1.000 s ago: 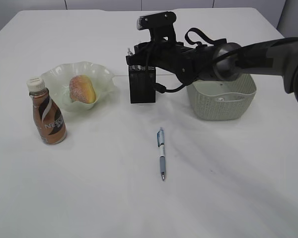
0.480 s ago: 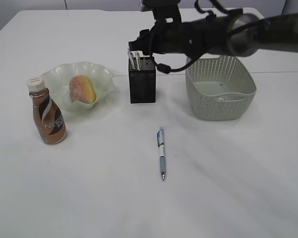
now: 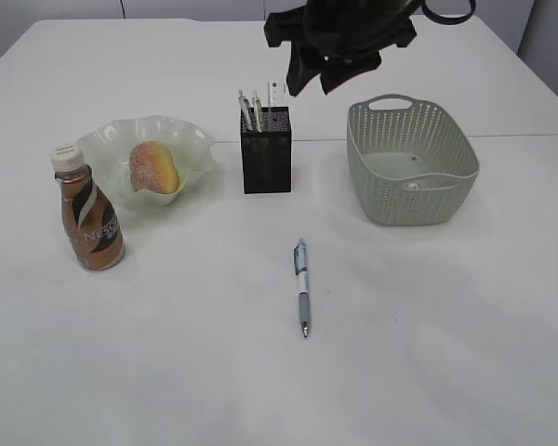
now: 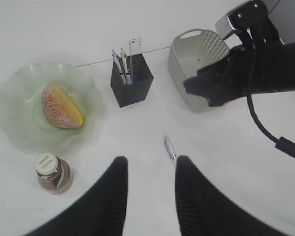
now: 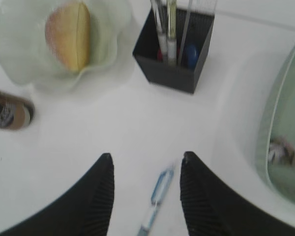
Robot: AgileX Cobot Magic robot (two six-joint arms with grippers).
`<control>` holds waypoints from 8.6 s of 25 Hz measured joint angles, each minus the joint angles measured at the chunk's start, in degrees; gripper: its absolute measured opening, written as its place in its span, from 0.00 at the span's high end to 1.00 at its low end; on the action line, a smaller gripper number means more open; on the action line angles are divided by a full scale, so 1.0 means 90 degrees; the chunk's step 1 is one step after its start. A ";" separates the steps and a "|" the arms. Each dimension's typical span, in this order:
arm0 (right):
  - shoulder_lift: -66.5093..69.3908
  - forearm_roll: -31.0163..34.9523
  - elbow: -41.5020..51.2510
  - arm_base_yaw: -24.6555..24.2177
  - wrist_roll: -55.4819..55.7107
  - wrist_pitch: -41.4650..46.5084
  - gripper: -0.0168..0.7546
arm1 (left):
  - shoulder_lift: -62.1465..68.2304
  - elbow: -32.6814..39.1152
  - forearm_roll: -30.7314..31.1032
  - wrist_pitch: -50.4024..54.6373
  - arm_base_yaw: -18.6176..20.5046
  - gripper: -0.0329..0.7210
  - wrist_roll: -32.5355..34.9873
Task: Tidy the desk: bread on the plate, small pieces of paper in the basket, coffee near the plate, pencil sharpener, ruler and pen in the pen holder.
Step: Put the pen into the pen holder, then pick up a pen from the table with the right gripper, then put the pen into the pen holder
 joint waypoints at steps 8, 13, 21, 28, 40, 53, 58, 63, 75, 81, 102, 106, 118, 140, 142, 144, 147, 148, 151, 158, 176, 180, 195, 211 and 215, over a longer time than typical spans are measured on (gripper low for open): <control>-0.0048 0.0288 -0.0007 0.0000 0.0042 0.1482 0.51 | 0.0000 0.0000 -0.0033 0.0000 0.0000 0.64 -0.0096; -0.0048 0.0473 0.0022 0.0000 0.0329 0.1510 0.51 | 0.0000 0.0000 0.0528 0.0000 0.0000 0.64 -0.0195; -0.0034 0.0473 0.0524 0.0000 0.1111 0.1510 0.51 | -0.0134 0.0900 0.0830 0.0000 0.0609 0.64 -0.0310; -0.0009 0.0434 0.0588 0.0000 0.1177 0.1510 0.51 | -0.0079 0.3360 0.0731 -0.0059 0.0679 0.64 -0.0207; 0.0271 0.0223 0.0588 0.0058 0.1399 0.1510 0.51 | -0.0079 0.3971 0.0834 -0.0152 0.0679 0.64 -0.0123; 0.1410 0.0332 0.0588 0.0315 0.1936 0.1375 0.37 | -0.0079 0.3971 0.0999 -0.0152 0.0679 0.64 -0.0054; 0.1716 0.0193 0.0588 0.0394 0.1981 0.1385 0.37 | -0.0079 0.3971 0.1004 -0.0152 0.0679 0.64 -0.0054; 0.1932 0.0038 0.0588 0.0415 0.2078 0.1385 0.37 | -0.0079 0.3971 0.1014 -0.0152 0.0679 0.64 -0.0054; 0.2129 -0.0424 0.0588 0.0415 0.2265 0.1385 0.37 | -0.0079 0.3971 0.1014 -0.0152 0.0679 0.64 -0.0049; 0.2228 -0.0428 0.0588 0.0415 0.2295 0.1385 0.37 | -0.0079 0.3971 0.1014 -0.0152 0.0679 0.64 -0.0049; 0.2283 -0.0451 0.0588 0.0530 0.2606 0.1385 0.47 | -0.0079 0.3971 0.1014 -0.0162 0.0679 0.64 0.0024; 0.2314 -0.0451 0.0558 0.0530 0.2609 0.1402 0.47 | -0.0079 0.3971 0.1014 -0.0162 0.0679 0.64 0.0024; 0.2323 -0.0702 0.0544 0.0555 0.2613 0.1405 0.87 | -0.0079 0.3971 0.1014 -0.0162 0.0679 0.64 0.0102; 0.1057 -0.1677 0.0544 0.0939 0.1538 0.0699 0.88 | -0.0079 0.3971 0.1002 -0.0162 0.0679 0.64 0.0102; 0.0879 -0.1741 0.0544 0.0938 0.1401 0.0465 0.88 | -0.0079 0.3971 0.1002 -0.0162 0.0679 0.64 0.0102; 0.0677 -0.1818 0.0544 0.0938 0.1265 0.0175 0.88 | -0.0079 0.3971 0.0991 -0.0162 0.0679 0.64 0.0102; 0.0448 -0.1874 0.0544 0.0938 0.1148 -0.0363 0.88 | -0.0079 0.3971 0.0978 -0.0162 0.0679 0.64 0.0102; 0.0406 -0.1921 0.0544 0.0938 0.1118 -0.0563 0.88 | -0.0079 0.3971 0.0978 -0.0162 0.0679 0.64 0.0102; 0.0278 -0.2157 0.0586 0.0938 0.1045 -0.1095 0.88 | -0.0079 0.3971 0.0978 -0.0162 0.0679 0.64 0.0102; 0.0091 -0.2843 0.0633 0.0938 0.1006 -0.2445 0.88 | -0.0079 0.3971 0.0978 -0.0162 0.0679 0.64 0.0105; -0.0514 -0.3654 0.2716 0.0286 0.0804 -0.6624 0.88 | -0.0079 0.3971 0.1007 -0.0162 0.0667 0.64 0.0105; -0.0555 -0.3738 0.3148 -0.0004 0.1697 -0.8237 0.88 | -0.0079 0.3971 0.1016 -0.0162 0.0667 0.64 0.0105; 0.0419 -0.4381 0.3098 -0.0886 0.3127 -1.0502 0.88 | -0.0079 0.3971 0.0881 -0.0162 0.0667 0.64 0.0105; 0.1582 -0.5765 0.1703 -0.0886 0.3175 -0.9952 0.88 | -0.0079 0.3971 0.0839 -0.0162 0.0667 0.64 0.0105; 0.1663 -0.5807 0.1672 -0.0886 0.3146 -0.9809 0.88 | -0.0079 0.3971 0.0828 -0.0162 0.0667 0.64 0.0105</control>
